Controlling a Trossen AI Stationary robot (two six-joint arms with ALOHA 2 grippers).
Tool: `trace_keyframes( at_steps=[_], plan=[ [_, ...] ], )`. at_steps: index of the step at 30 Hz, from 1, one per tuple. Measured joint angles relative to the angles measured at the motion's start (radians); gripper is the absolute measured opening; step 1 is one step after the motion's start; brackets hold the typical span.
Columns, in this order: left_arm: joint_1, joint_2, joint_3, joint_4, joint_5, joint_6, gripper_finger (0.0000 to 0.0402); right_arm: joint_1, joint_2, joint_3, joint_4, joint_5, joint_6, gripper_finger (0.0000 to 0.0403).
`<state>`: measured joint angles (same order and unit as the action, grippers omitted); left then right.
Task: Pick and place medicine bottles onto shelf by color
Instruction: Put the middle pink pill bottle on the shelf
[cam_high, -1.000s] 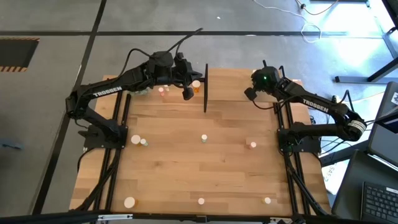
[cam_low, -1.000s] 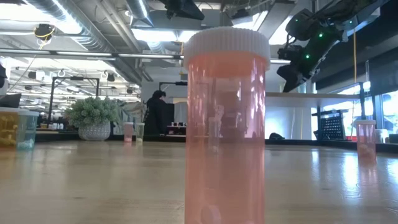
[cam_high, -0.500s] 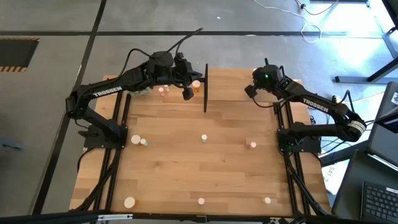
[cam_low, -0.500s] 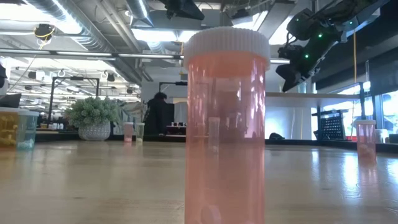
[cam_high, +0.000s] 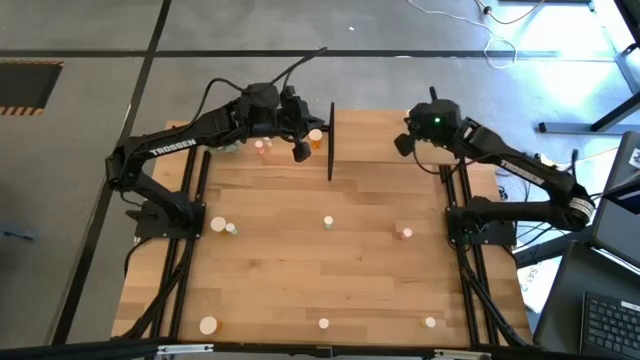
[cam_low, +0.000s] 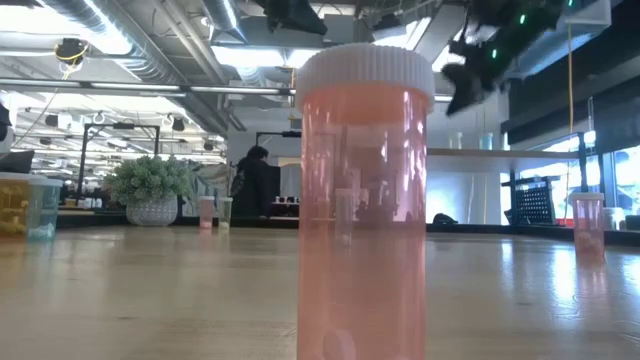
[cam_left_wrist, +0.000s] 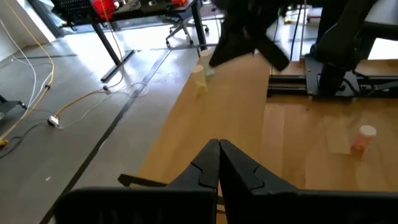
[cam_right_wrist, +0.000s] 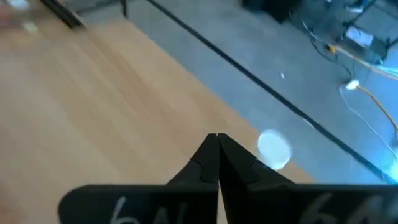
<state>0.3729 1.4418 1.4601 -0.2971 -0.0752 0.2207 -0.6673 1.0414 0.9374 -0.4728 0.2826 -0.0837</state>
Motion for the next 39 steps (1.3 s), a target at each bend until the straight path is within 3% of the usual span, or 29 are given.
trace_keyframes(
  at_steps=[5,14,18,22,27,36,39],
  plan=[
    [0.000,0.000,0.000,-0.028,-0.071,-0.007,0.0000,0.075,-0.025,0.157,-0.141,-0.014,0.001,0.0000],
    [0.000,0.000,0.000,-0.030,-0.077,-0.101,0.0000,0.199,-0.024,0.368,-0.375,-0.015,-0.035,0.0000],
    [-0.006,0.000,0.000,-0.068,-0.059,-0.114,0.0000,0.263,-0.024,0.406,-0.458,-0.020,-0.086,0.0000],
    [-0.035,-0.007,0.000,-0.100,-0.051,-0.224,0.0000,0.326,-0.043,0.427,-0.485,-0.095,-0.105,0.0000],
    [-0.080,-0.064,0.000,-0.195,0.029,-0.264,0.0000,0.416,-0.094,0.430,-0.509,-0.130,-0.097,0.0000],
    [-0.243,-0.180,0.000,-0.349,0.034,-0.403,0.0000,0.590,-0.116,0.430,-0.649,-0.135,0.089,0.0000],
    [-0.293,-0.204,0.000,-0.389,0.033,-0.449,0.0000,0.656,-0.105,0.430,-0.668,-0.196,0.163,0.0000]
  ],
)
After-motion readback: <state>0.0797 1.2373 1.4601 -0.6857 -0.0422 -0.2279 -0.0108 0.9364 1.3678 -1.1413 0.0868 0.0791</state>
